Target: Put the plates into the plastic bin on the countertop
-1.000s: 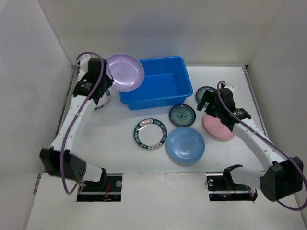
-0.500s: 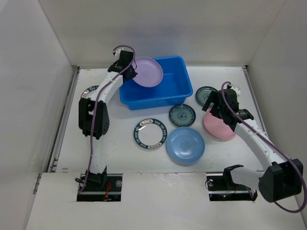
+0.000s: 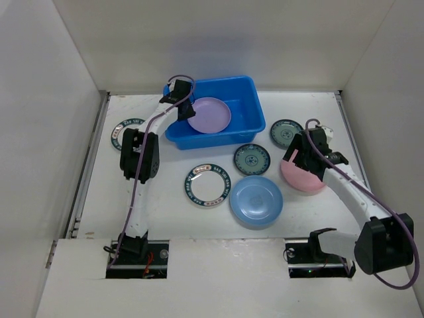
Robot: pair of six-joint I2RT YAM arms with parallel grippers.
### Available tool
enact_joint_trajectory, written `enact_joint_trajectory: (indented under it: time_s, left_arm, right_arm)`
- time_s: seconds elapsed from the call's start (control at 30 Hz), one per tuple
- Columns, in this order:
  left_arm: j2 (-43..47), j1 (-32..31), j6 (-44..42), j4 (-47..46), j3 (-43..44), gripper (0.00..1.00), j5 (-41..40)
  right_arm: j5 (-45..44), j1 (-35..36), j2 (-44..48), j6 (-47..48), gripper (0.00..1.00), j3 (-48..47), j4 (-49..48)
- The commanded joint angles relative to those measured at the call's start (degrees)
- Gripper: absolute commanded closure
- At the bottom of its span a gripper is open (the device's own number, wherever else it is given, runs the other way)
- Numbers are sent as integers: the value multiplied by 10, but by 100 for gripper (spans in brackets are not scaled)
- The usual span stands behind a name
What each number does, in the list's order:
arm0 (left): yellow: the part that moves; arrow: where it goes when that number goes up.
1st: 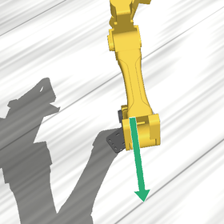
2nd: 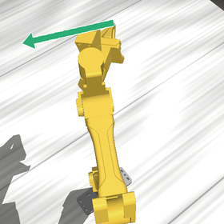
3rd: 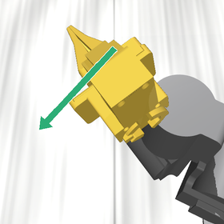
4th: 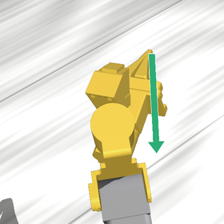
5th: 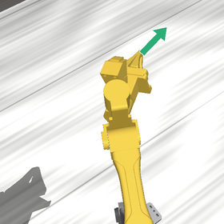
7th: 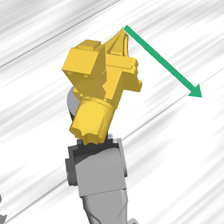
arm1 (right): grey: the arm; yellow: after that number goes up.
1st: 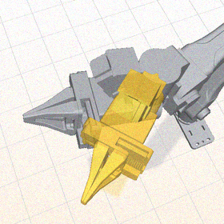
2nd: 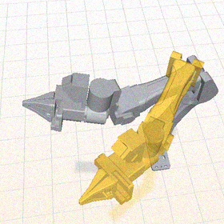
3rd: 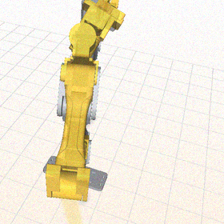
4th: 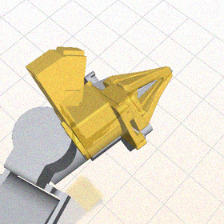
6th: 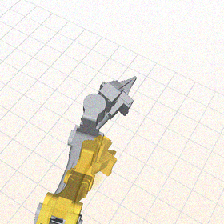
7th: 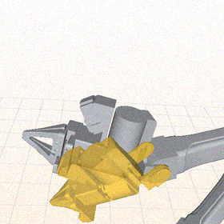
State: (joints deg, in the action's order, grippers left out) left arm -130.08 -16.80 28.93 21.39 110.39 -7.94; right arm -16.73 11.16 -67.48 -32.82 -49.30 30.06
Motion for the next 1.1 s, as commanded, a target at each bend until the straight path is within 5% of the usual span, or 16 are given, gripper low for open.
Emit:
enact_joint_trajectory:
  time_s: [0.0,0.1,0.3,0.6,0.93,1.07]
  left_arm:
    - [29,-10,-16,-40,5,75,-1]
    - [47,-12,-24,-46,1,57,-5]
    - [115,-26,-71,-37,16,0,-35]
    - [293,-51,-118,-1,7,0,-102]
    - [489,-74,-92,1,-205,0,-140]
    - [568,-89,-84,16,-285,0,-165]
  right_arm:
    - [-1,-5,-19,-1,6,10,-6]
    - [6,-2,-42,-3,10,12,-19]
    - [8,3,-89,-6,16,15,-40]
    - [18,38,-135,-15,25,21,-69]
    - [9,61,-176,-15,29,10,-67]
    - [-1,68,-195,-14,38,-2,-64]
